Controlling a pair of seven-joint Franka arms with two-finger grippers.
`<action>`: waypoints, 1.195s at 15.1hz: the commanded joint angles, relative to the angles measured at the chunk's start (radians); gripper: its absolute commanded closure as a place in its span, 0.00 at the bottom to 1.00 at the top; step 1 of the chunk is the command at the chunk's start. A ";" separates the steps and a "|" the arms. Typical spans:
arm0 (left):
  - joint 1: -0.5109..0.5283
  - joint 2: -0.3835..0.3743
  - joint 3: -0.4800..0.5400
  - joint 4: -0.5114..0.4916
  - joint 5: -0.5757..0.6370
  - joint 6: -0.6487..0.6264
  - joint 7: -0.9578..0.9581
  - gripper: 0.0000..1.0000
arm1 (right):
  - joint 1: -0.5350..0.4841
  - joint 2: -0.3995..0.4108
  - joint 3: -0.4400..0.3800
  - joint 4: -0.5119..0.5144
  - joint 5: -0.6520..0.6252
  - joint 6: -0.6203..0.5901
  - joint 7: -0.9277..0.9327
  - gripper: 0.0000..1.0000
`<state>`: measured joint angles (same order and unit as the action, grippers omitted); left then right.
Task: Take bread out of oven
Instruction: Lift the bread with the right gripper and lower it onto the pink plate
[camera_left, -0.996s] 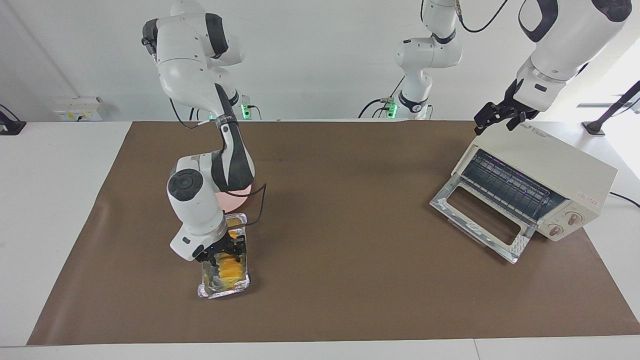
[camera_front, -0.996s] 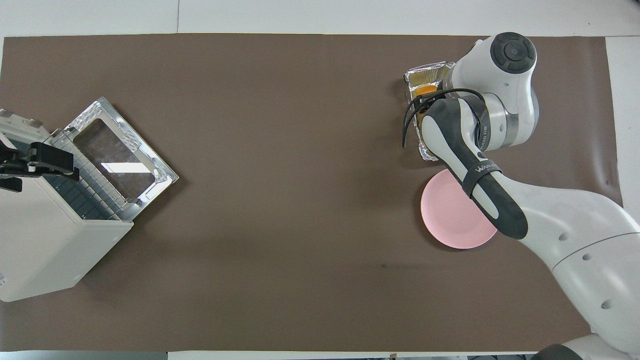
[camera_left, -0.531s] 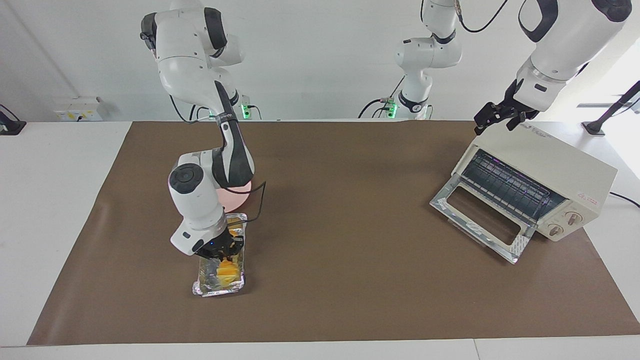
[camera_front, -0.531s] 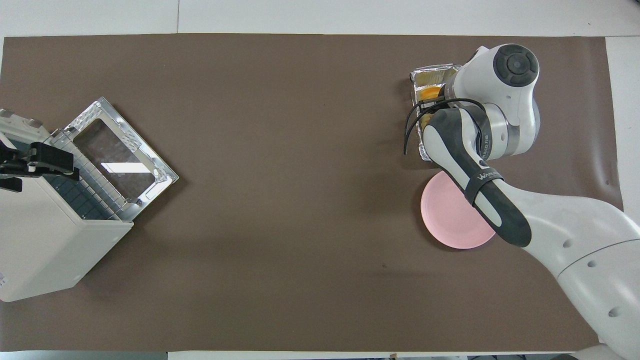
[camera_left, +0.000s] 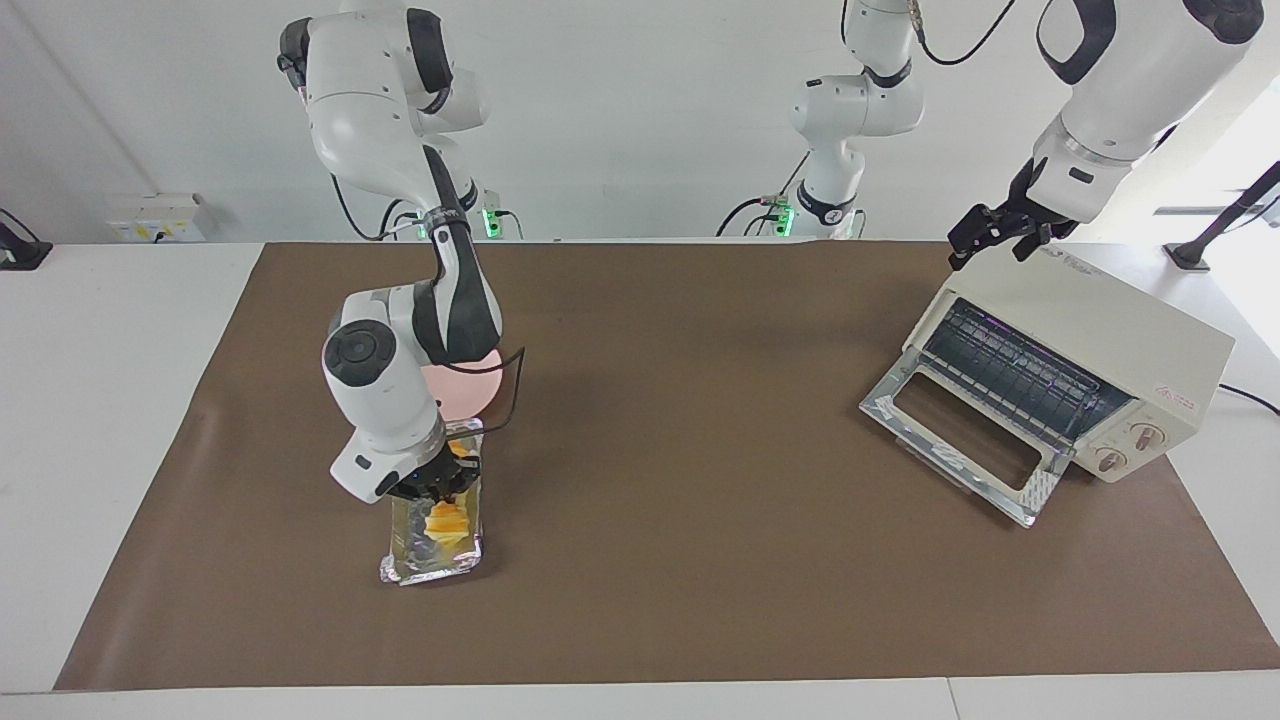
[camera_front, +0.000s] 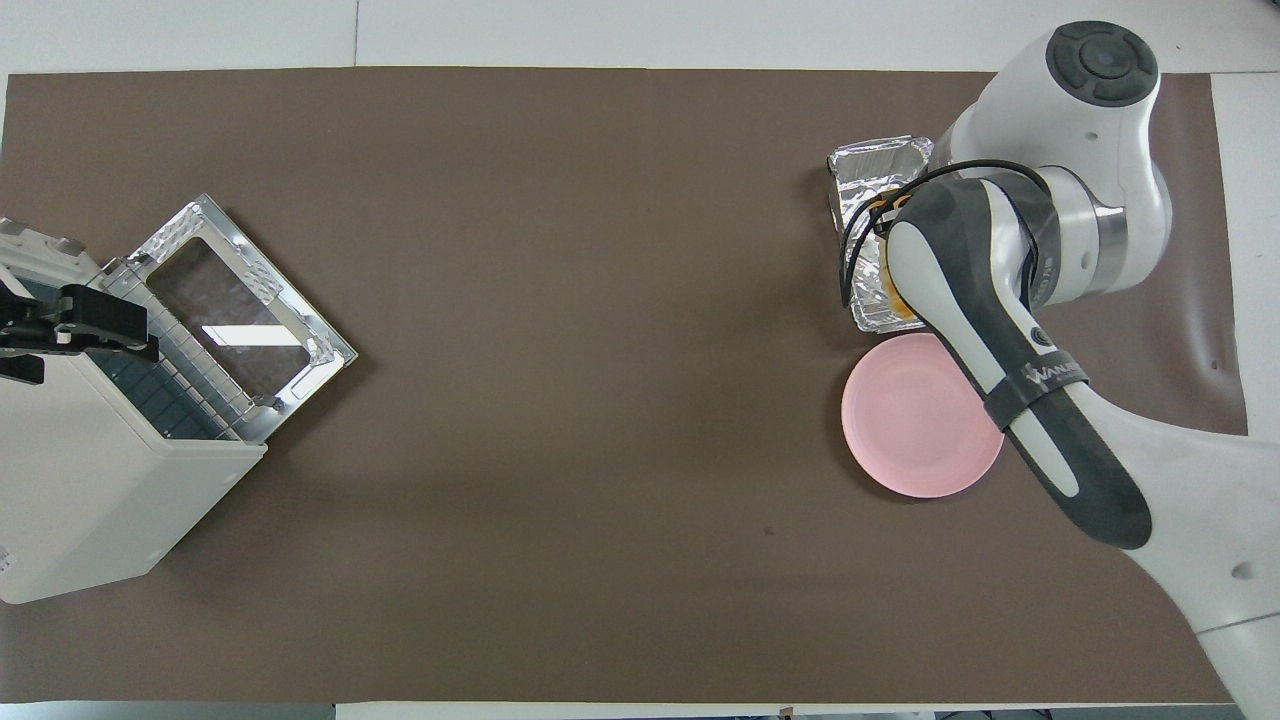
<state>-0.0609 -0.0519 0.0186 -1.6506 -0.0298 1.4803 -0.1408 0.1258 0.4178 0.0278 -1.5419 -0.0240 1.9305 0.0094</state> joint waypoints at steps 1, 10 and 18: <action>0.012 -0.025 -0.008 -0.029 -0.007 0.020 0.003 0.00 | -0.003 -0.210 0.006 -0.263 0.006 0.034 0.000 1.00; 0.012 -0.025 -0.008 -0.029 -0.007 0.020 0.003 0.00 | -0.003 -0.646 0.008 -0.999 0.016 0.476 -0.002 1.00; 0.012 -0.025 -0.008 -0.029 -0.007 0.020 0.003 0.00 | -0.003 -0.607 0.008 -1.069 0.016 0.630 0.006 0.89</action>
<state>-0.0609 -0.0519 0.0186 -1.6506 -0.0298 1.4803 -0.1408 0.1267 -0.1882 0.0309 -2.6160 -0.0208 2.5553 0.0094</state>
